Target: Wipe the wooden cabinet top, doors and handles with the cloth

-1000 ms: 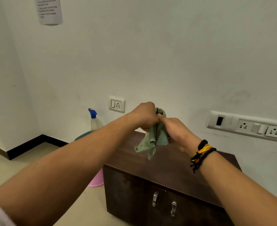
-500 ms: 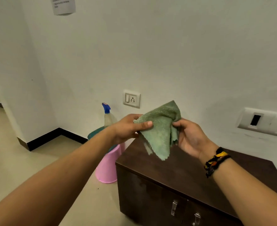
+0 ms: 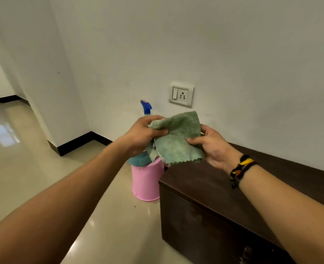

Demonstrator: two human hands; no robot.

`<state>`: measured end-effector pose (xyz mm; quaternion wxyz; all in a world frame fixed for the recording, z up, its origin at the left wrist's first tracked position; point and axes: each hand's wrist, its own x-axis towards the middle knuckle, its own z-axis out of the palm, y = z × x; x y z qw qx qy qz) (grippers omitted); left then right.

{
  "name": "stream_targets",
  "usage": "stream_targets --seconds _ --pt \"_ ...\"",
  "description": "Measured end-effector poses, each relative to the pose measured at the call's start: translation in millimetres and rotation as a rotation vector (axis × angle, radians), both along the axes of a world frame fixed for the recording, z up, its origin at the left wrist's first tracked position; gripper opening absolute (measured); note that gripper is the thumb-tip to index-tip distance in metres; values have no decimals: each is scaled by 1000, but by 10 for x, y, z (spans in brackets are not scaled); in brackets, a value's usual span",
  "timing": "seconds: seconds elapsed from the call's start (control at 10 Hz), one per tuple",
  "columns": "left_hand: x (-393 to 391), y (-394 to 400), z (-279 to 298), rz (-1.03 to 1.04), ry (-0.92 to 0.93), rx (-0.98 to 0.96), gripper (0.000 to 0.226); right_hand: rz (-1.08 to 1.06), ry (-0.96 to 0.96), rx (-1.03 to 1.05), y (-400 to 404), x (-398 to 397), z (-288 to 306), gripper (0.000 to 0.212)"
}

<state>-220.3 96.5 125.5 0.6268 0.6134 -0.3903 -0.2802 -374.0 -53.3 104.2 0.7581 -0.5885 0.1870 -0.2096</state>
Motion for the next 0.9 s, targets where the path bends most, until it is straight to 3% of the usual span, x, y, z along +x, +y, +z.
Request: stream_targets --seconds 0.2,0.3,0.4,0.6,0.7,0.8,0.9 --pt "805 84 93 -41 -206 93 50 56 37 -168 -271 899 -52 42" --pt "1141 195 35 -23 -263 168 44 68 97 -231 -308 1197 -104 45" --pt "1409 240 -61 173 -355 284 42 33 174 -304 -342 1437 -208 55" --pt "1856 -126 -366 302 -641 622 25 -59 242 -394 -406 1769 -339 50" --pt "1932 -380 -720 300 -810 692 24 -65 264 -422 -464 1824 -412 48" --pt "1900 -544 -1170 87 -719 841 36 -59 269 -486 -522 1797 -582 48" --pt "1863 -659 -1359 271 -809 714 34 -26 330 -623 -526 1706 -663 47"
